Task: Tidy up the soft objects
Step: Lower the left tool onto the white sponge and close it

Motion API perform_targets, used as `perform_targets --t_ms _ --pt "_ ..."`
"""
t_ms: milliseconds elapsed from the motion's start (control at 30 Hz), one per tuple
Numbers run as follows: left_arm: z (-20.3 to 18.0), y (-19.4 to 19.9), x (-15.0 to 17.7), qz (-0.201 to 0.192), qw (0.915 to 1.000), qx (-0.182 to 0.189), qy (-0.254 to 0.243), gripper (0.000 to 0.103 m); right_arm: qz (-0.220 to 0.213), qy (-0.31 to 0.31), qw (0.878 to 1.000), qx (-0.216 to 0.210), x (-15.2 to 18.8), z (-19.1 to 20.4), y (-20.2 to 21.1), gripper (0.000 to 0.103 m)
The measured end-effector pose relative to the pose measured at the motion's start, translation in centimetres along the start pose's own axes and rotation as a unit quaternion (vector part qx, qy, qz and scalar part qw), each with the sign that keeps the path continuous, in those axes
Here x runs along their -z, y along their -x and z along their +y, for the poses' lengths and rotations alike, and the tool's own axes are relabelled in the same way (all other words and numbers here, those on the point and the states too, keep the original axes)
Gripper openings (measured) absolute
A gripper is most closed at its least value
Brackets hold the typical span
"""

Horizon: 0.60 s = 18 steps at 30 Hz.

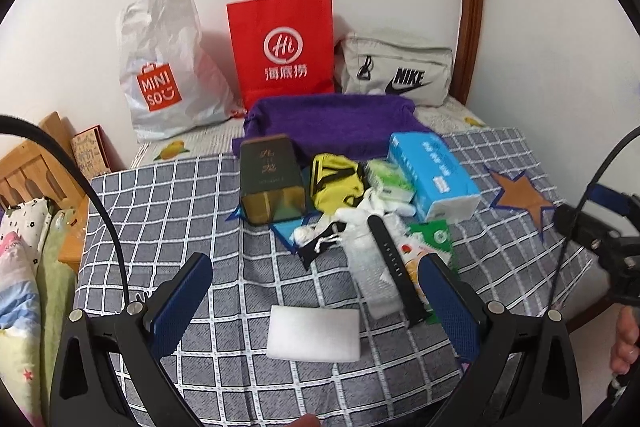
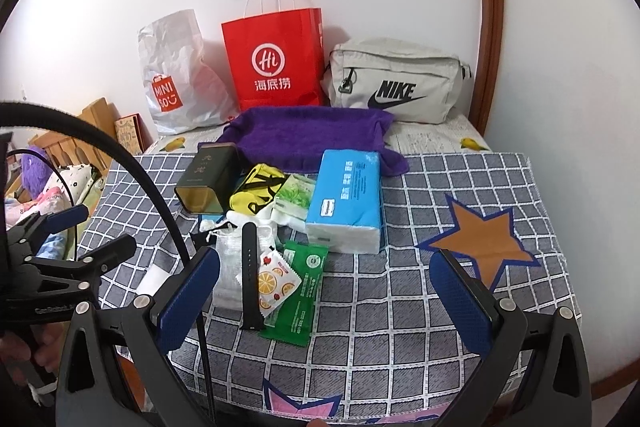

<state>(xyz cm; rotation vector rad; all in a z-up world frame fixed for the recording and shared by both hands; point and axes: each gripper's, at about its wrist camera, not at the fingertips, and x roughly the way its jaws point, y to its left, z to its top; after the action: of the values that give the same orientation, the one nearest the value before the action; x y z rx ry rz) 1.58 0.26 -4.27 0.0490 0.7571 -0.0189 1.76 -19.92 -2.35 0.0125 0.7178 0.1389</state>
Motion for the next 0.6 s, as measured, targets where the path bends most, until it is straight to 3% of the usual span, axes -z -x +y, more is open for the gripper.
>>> perform_targets --t_ms 367,600 --pt "-0.1 -4.9 2.5 0.067 0.9962 0.001 -0.055 0.103 0.021 0.006 1.0 -0.002 0.9 0.4 -2.1 0.103" --pt "0.2 -7.2 4.3 0.1 0.9939 0.017 -0.043 0.103 0.042 0.017 0.999 -0.005 1.5 1.2 -3.8 0.103"
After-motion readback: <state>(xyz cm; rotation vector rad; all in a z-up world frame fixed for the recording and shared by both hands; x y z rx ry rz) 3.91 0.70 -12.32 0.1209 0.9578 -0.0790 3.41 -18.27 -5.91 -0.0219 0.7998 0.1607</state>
